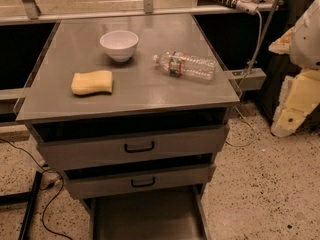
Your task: Place water bottle into bottom drawer
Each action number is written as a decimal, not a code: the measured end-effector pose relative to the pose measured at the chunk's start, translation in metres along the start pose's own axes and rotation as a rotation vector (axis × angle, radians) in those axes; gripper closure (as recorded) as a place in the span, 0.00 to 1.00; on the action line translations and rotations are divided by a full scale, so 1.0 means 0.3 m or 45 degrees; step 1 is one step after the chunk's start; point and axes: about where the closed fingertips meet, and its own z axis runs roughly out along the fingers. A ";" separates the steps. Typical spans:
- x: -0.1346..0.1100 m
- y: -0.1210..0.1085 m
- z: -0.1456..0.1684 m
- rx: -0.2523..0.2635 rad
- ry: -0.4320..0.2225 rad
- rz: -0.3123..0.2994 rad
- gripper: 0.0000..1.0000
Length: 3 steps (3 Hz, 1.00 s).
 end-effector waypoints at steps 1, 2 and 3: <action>0.000 0.000 0.000 0.000 0.000 0.000 0.00; -0.014 -0.017 -0.004 0.020 -0.029 -0.022 0.00; -0.043 -0.061 -0.010 0.081 -0.103 -0.083 0.00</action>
Offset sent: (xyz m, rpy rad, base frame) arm 0.0120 0.0044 0.0016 0.0289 -0.0307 0.0444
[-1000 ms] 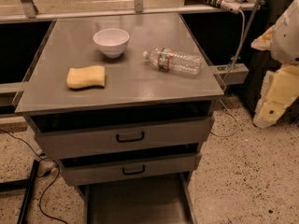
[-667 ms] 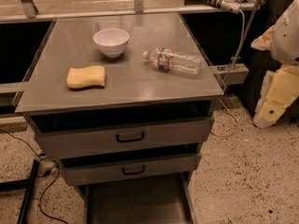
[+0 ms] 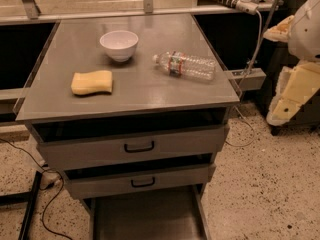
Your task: Place water bottle into bottom drawer
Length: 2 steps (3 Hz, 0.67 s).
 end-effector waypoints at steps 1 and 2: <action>-0.045 -0.063 0.023 0.078 -0.116 -0.092 0.00; -0.100 -0.140 0.064 0.146 -0.244 -0.161 0.00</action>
Offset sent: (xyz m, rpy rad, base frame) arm 0.0842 0.0365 0.0033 0.2008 -0.2754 0.2253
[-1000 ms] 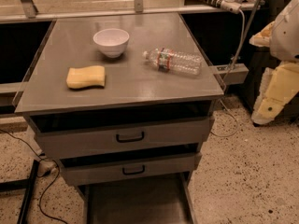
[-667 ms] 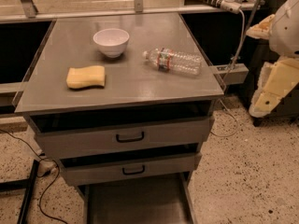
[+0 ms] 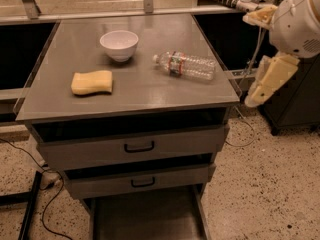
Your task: Place water bottle into bottom drawer
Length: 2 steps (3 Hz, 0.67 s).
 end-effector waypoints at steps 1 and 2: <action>-0.041 -0.089 0.089 0.037 -0.100 -0.041 0.00; -0.041 -0.089 0.089 0.037 -0.100 -0.041 0.00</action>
Offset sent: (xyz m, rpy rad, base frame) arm 0.0296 0.0155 -0.0030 0.0474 -0.0425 0.0446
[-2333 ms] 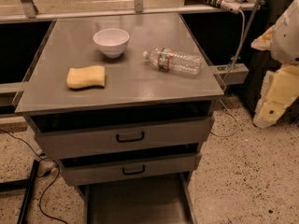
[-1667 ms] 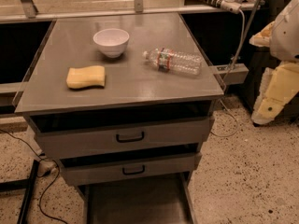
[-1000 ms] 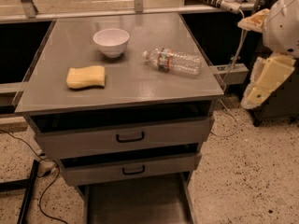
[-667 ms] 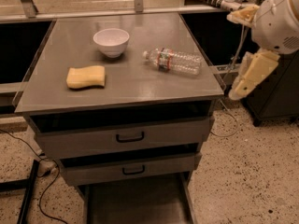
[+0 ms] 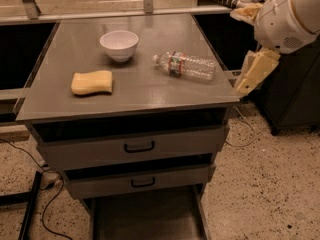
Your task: Place water bottle into bottom drawer
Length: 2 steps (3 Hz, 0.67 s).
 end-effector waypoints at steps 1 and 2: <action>0.017 -0.010 0.038 -0.010 0.012 0.016 0.00; 0.081 -0.052 0.124 -0.009 0.032 0.072 0.00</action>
Offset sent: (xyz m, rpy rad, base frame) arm 0.0699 -0.0216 -0.0616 0.0203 0.0644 -0.1128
